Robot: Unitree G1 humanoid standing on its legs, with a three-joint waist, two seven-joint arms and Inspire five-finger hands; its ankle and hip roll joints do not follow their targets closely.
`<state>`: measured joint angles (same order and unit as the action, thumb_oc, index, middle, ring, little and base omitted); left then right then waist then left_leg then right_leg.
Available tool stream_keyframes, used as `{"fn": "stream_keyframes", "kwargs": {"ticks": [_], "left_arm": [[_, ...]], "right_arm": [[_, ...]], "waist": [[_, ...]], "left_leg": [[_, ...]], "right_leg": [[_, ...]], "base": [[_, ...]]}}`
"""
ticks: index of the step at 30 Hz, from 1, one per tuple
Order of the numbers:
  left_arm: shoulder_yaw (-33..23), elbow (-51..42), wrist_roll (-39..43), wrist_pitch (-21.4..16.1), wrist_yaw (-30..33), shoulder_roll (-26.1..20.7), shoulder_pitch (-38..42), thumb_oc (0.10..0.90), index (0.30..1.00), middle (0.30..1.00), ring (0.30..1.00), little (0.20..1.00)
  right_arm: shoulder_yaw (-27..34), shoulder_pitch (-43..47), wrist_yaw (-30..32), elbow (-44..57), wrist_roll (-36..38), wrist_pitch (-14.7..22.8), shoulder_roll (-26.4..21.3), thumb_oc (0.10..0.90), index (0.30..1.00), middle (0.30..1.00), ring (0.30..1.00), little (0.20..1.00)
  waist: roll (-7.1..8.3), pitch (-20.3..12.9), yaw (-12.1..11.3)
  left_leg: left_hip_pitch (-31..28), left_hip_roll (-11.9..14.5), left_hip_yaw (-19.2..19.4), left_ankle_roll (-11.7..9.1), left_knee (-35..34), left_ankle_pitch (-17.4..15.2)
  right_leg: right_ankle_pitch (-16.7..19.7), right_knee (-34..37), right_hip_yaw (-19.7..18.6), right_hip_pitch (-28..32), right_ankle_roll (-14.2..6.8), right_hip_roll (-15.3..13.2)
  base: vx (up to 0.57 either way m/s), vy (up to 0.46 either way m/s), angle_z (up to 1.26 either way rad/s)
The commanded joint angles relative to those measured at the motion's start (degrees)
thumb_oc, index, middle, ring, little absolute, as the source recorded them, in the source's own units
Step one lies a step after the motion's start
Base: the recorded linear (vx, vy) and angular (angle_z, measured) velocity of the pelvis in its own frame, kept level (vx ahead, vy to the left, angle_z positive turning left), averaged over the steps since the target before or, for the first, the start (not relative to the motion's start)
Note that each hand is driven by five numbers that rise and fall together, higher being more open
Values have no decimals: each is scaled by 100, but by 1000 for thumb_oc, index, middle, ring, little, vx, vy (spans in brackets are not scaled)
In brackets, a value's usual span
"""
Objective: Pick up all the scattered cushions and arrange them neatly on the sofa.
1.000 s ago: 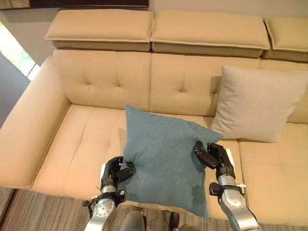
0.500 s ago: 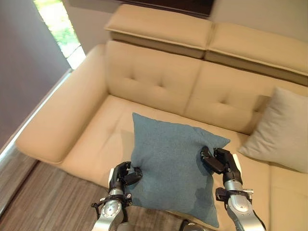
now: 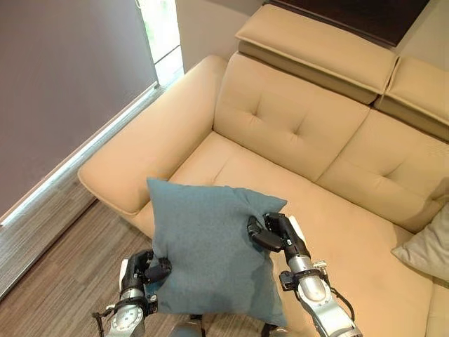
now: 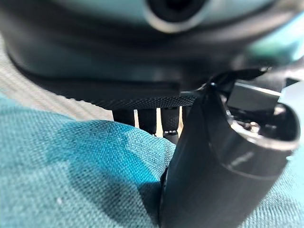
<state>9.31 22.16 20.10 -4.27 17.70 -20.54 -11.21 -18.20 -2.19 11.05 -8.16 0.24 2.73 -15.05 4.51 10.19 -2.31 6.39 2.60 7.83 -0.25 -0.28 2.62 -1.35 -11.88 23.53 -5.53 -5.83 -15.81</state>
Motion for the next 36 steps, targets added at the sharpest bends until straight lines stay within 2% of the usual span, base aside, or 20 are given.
{"fn": "stream_keyframes", "kwargs": {"ticks": [1,6,8,15,16,17,18,19,21,23,24,25,26,27,28,29,30,32,34,36], "left_arm": [[198,-477,-290,-441,-273,300,457,400,300,300,300,300],[256,-375,-358,-476,-247,419,448,400,300,300,300,300],[277,-359,-331,-483,-233,460,435,400,300,300,300,300],[340,-323,-290,-492,-191,528,457,400,300,300,300,300],[350,-358,-249,-511,-184,545,461,400,300,300,300,300],[357,-413,-172,-532,-208,548,460,400,300,300,300,300],[361,-417,-173,-532,-208,547,469,400,300,300,300,300],[385,-462,-129,-544,-213,561,481,400,300,300,300,300],[378,-517,-74,-533,-219,593,448,400,300,300,300,300],[356,-538,-45,-521,-228,610,411,400,300,300,300,300],[345,-551,-42,-524,-222,629,384,400,300,300,300,300],[304,-614,-22,-523,-135,649,338,400,300,300,300,300],[303,-615,-22,-522,-134,649,336,400,300,300,300,300],[299,-618,9,-528,-83,648,338,400,300,300,300,300],[311,-629,75,-548,4,650,367,400,300,300,300,300],[339,-600,149,-569,130,691,421,400,300,300,300,300],[339,-599,149,-569,130,692,422,400,300,300,300,300],[432,-557,144,-591,210,724,524,400,300,300,300,300],[527,-469,138,-605,126,783,542,400,300,300,300,300],[579,-436,94,-603,111,727,555,400,300,300,300,300]], "right_arm": [[37,446,-27,583,115,684,-38,400,300,300,300,300],[-60,427,-58,647,172,703,-134,400,300,300,300,300],[-69,394,-80,708,226,691,-169,400,300,300,300,300],[-5,145,-156,733,375,673,-248,400,300,300,300,300],[-3,121,-157,738,359,692,-280,400,300,300,300,300],[24,117,-146,737,362,674,-337,400,300,300,300,300],[32,123,-145,739,363,675,-338,400,300,300,300,300],[29,147,-115,779,375,678,-407,400,300,300,300,300],[25,131,-126,819,422,668,-440,400,300,300,300,300],[7,133,-145,834,407,670,-463,400,300,300,300,300],[-7,142,-153,843,390,671,-479,400,300,300,300,300],[-33,213,-136,881,301,683,-554,400,300,300,300,300],[-36,213,-135,880,300,683,-554,400,300,300,300,300],[-37,236,-131,878,301,687,-572,400,300,300,300,300],[-32,259,-107,869,333,688,-583,400,300,300,300,300],[-61,312,-78,838,331,674,-626,400,300,300,300,300],[-61,312,-77,837,331,674,-626,400,300,300,300,300],[-47,350,-22,784,294,659,-678,400,300,300,300,300],[-29,279,-93,889,204,669,-740,400,300,300,300,300],[-25,265,-100,913,181,623,-737,400,300,300,300,300]], "waist": [[-114,-59,52],[-62,-15,159],[-57,-64,189],[-102,-136,303],[-97,-98,307],[-62,14,272],[-34,25,280],[-50,167,193],[-56,227,143],[-45,235,131],[-35,224,128],[47,183,84],[55,186,83],[70,171,64],[89,171,47],[51,181,-13],[52,186,-13],[27,180,-40],[-147,-1,-14],[-115,-64,-43]], "left_leg": [[-467,-345,50,10,102,-1042],[-669,-423,157,48,210,-1211],[-686,-462,293,97,174,-1103],[-768,-412,368,43,412,-1300],[-652,-367,382,-21,712,-1369],[-319,-185,393,-263,1576,-1504],[-221,-208,443,-228,1617,-1392],[137,21,370,-526,2590,-1258],[351,223,357,-532,3067,-1195],[418,326,357,-464,3031,-1232],[411,412,344,-401,2819,-1296],[346,561,157,-298,2199,-1348],[326,551,165,-297,2169,-1334],[320,642,13,-332,1835,-1154],[400,744,-202,-359,1355,-682],[455,969,-741,-510,570,-264],[439,970,-739,-512,550,-254],[651,1014,-1144,-620,191,-72],[264,1018,-1155,-774,-252,79],[193,878,-1187,-717,-128,34]], "right_leg": [[-714,-52,242,9,43,928],[-501,541,-12,79,34,1111],[-368,651,-10,145,89,1092],[-495,655,-167,259,170,1149],[-530,670,-158,279,198,1139],[-676,697,-219,408,237,1138],[-570,715,-151,347,273,1095],[-723,728,-212,496,369,1173],[-788,731,-219,585,449,1216],[-822,712,-252,615,446,1202],[-842,706,-271,633,426,1172],[-892,640,-370,653,353,1095],[-894,636,-375,655,351,1086],[-921,601,-431,671,331,1071],[-876,564,-459,638,342,1049],[-1008,507,-658,720,306,1090],[-1011,504,-658,725,307,1090],[-1086,491,-837,835,245,1054],[-1081,370,-910,882,153,977],[-959,356,-980,865,64,834]], "base": [[53,46,-33],[93,-5,-30],[26,-15,-7],[83,-54,-8],[75,-122,1],[-5,-116,3],[36,-153,13],[-21,-90,16],[34,-50,8],[40,36,-15],[136,136,-12],[137,134,-20],[155,151,-29],[42,120,-40],[165,278,-41],[115,222,-36],[182,228,-27],[144,198,-53],[281,428,-65],[193,347,-8]]}}
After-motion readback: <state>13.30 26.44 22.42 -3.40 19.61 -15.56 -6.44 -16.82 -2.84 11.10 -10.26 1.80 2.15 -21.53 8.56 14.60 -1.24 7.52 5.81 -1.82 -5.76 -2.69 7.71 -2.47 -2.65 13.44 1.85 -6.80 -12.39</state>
